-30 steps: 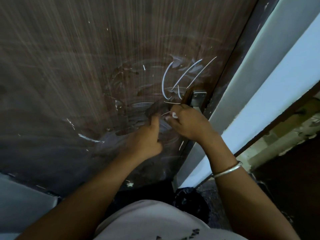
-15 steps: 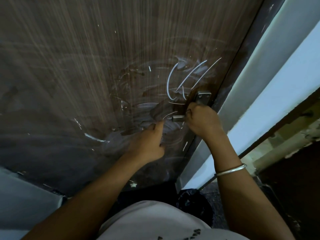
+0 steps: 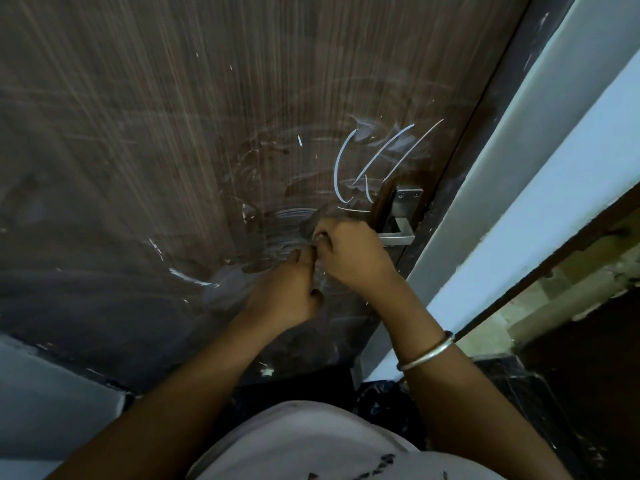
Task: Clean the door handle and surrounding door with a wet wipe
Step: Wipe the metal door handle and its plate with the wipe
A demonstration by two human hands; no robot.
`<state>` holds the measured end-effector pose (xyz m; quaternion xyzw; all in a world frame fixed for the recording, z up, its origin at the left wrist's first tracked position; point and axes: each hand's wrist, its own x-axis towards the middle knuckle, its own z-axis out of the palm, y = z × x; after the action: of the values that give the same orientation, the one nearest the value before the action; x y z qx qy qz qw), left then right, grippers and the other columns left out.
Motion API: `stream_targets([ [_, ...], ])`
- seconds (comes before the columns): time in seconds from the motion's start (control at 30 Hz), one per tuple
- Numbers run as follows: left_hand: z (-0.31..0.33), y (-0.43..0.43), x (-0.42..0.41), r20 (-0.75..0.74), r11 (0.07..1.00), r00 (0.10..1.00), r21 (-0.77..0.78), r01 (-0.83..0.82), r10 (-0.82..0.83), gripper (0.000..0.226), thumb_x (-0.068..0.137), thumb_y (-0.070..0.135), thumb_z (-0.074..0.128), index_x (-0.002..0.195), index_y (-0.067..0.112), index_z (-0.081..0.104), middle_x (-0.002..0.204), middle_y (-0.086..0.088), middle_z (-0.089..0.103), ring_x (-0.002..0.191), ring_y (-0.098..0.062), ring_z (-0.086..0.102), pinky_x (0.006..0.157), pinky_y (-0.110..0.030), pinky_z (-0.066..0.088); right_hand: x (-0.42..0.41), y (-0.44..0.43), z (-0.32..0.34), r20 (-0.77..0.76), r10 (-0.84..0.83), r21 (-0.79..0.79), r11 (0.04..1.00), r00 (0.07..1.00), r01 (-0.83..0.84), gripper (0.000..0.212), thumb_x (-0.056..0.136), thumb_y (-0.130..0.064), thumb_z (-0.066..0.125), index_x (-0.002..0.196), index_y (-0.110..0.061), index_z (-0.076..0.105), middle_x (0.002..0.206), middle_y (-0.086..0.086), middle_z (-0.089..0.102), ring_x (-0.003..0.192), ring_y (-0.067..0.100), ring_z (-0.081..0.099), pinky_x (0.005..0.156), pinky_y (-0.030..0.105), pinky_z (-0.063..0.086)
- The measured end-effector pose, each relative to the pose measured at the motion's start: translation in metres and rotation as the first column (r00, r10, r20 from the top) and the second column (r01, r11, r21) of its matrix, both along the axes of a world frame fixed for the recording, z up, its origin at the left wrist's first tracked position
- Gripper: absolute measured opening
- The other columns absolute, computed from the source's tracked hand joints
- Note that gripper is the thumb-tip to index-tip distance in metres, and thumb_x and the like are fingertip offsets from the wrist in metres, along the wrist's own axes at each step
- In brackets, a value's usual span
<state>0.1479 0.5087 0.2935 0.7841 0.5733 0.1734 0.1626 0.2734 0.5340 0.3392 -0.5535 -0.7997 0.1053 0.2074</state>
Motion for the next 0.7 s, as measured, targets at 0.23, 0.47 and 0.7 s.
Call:
stream_targets([
  [0.23,0.004,0.004,0.013,0.041,0.999,0.999,0.040,0.031,-0.033,0.058,0.078,0.022,0.062,0.127,0.021,0.031,0.113,-0.011,0.059,0.086,-0.025,0.062,0.071,-0.040,0.054,0.060,0.002,0.012,0.020,-0.248,-0.087,0.965,0.969,0.249,0.033,0.080,-0.009,0.064,0.114,-0.011,0.062,0.119,0.018,0.054,0.101,0.033,0.057,0.085,0.029,0.044],
  [0.47,0.003,0.001,0.027,0.039,0.975,0.994,0.200,0.095,-0.105,0.077,0.073,0.018,0.068,0.137,0.021,0.024,0.136,-0.011,0.037,0.101,-0.023,0.057,0.076,-0.034,0.055,0.070,0.001,0.001,0.283,-0.309,0.135,0.950,0.908,0.281,0.019,0.096,-0.027,0.047,0.110,-0.029,0.058,0.112,0.005,0.061,0.093,0.030,0.062,0.070,0.032,0.047],
  [0.7,0.002,-0.007,0.035,-0.085,0.965,0.985,0.202,0.167,-0.153,0.082,0.077,0.019,0.064,0.144,0.014,0.016,0.155,-0.002,0.009,0.125,-0.029,0.040,0.094,-0.037,0.045,0.057,0.007,-0.006,0.324,-0.319,0.170,0.946,0.891,0.277,0.026,0.099,-0.027,0.036,0.105,-0.014,0.058,0.101,0.011,0.065,0.087,0.031,0.065,0.063,0.031,0.044],
])
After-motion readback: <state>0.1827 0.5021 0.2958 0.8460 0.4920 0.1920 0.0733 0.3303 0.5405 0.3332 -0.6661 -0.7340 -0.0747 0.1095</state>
